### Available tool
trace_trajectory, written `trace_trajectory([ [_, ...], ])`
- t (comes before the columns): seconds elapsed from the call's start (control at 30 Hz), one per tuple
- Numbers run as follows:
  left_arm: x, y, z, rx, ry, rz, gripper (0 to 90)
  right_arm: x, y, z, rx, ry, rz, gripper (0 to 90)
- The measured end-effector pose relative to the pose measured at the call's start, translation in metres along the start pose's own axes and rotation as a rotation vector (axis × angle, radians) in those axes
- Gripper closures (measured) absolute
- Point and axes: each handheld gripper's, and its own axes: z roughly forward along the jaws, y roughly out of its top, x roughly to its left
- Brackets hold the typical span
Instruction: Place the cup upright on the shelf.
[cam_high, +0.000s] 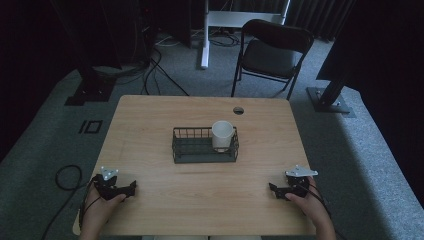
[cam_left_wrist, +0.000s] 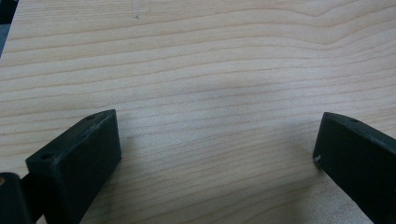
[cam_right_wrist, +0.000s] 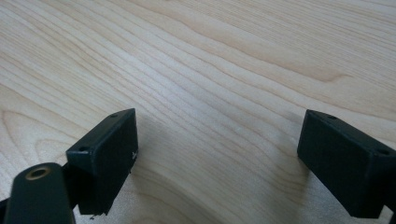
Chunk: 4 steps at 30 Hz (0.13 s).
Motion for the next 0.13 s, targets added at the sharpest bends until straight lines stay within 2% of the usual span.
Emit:
trace_trajectory([
  [0.13,0.0001,0.0000,0.0000,0.000,0.000,0.000,1.1,0.0000,0.0000,0.0000,0.000,0.000,-0.001,11.9],
])
